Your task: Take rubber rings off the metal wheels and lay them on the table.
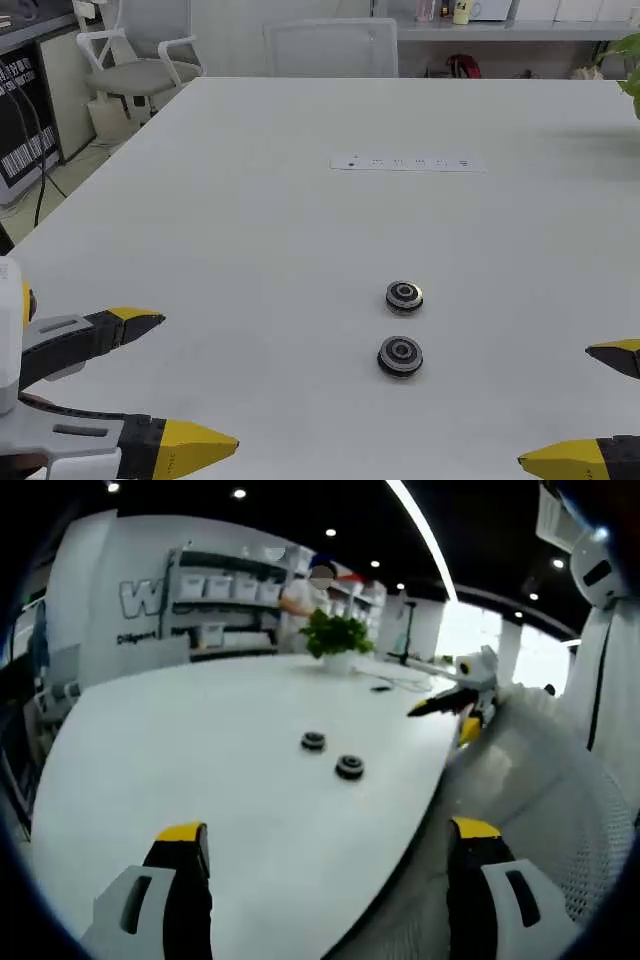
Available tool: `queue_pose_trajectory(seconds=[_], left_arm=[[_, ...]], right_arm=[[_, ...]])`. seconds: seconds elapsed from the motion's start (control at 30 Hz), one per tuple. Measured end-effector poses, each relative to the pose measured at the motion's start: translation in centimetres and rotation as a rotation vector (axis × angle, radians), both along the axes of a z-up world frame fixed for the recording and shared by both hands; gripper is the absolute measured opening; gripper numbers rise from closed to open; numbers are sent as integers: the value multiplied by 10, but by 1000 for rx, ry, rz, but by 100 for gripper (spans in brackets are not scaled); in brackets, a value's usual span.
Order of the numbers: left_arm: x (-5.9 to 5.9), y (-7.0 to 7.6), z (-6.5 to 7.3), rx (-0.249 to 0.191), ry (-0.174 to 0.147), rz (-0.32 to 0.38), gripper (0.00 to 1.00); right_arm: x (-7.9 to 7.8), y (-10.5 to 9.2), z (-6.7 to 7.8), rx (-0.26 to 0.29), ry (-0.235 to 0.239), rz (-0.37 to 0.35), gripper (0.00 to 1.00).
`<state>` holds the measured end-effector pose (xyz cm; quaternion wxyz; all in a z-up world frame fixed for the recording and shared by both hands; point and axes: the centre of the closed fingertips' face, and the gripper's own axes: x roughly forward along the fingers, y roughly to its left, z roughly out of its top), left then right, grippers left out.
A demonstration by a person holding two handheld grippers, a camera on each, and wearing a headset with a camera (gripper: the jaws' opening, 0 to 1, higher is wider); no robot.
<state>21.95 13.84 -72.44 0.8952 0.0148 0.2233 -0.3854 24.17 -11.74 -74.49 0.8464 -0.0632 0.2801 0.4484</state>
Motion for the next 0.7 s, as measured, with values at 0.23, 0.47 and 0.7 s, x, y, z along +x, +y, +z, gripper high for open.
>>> queue_pose_trajectory(seconds=[0.23,0.47,0.7], left_arm=[[0,-1,0,4,-6,-3,100],[0,0,1,0,-9,0,100],[-3,-3,4,-33,3,-1,100]], right_arm=[[1,-1,0,1,2,-10,92],[0,-1,-1,-1,5,-9,91],[-1,-1,0,0,5,-12,91]])
